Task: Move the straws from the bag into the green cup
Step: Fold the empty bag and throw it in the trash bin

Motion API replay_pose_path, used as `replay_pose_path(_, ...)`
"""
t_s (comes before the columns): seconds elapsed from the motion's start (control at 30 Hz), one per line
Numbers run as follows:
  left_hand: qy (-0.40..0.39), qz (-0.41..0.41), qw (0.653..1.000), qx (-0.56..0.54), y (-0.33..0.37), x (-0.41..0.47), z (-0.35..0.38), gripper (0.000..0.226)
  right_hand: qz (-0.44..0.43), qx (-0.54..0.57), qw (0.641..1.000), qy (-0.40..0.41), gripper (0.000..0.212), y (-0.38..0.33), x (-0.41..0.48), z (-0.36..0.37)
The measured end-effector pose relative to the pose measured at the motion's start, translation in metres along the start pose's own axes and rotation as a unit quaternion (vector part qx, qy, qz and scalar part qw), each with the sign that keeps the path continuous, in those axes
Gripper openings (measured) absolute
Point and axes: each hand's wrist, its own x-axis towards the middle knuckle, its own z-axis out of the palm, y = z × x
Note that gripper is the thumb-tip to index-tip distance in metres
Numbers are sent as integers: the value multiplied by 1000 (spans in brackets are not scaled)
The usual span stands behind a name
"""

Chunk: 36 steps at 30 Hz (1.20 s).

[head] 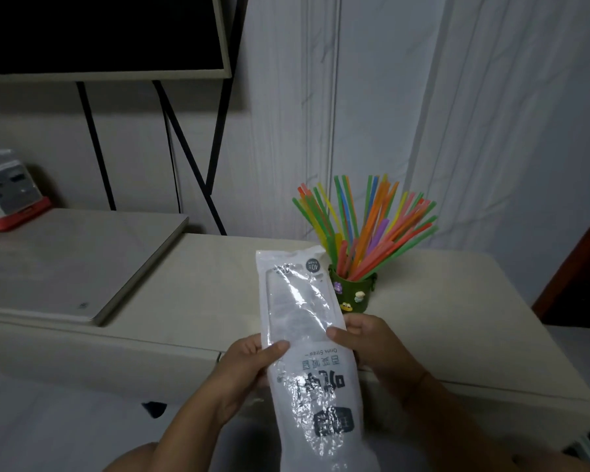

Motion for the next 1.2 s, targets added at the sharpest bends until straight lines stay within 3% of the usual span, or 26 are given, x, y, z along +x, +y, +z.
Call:
replay_pose_path(0.17,1,-11,999,35,-5,-9,-7,48,0,-6,1000,-29,16,5,-5,1)
replay_pose_path(0.37,20,-16,1000,-15,-6,-12,-13,32,-5,-15,999,-33,20,3,-9,6)
replay_pose_path(0.47,12,-29,998,-58,-5,-11,-14,45,-2,45,998,-54,19,-2,-11,8)
replay_pose_path(0.57,27,-61,994,-91,-1,-10,-10,44,-28,21,999,-24,28,-10,-14,6)
replay_pose_path(0.7,-77,-114,977,-161,4,-11,-4,80,-107,-56,992,35,28,-21,-17,-6)
replay_pose_path(0.8,-130,-92,984,-79,3,-12,6,61,-144,-88,984,66,28,-29,-22,-16)
replay_pose_path(0.87,-101,-76,992,-24,6,-10,18,59,-144,-88,983,78,28,-35,-24,-21)
replay_pose_path(0.97,-39,-29,998,-29,12,-2,34,48,-70,-14,996,60,24,-41,-29,-31)
replay_pose_path(1.03,-11,3,999,-52,17,4,45,35,-2,14,1000,18,33,-42,-35,-40)
replay_pose_path(1.2,-26,29,999,-16,30,19,82,28,-4,-71,997,34,27,-44,-57,-73)
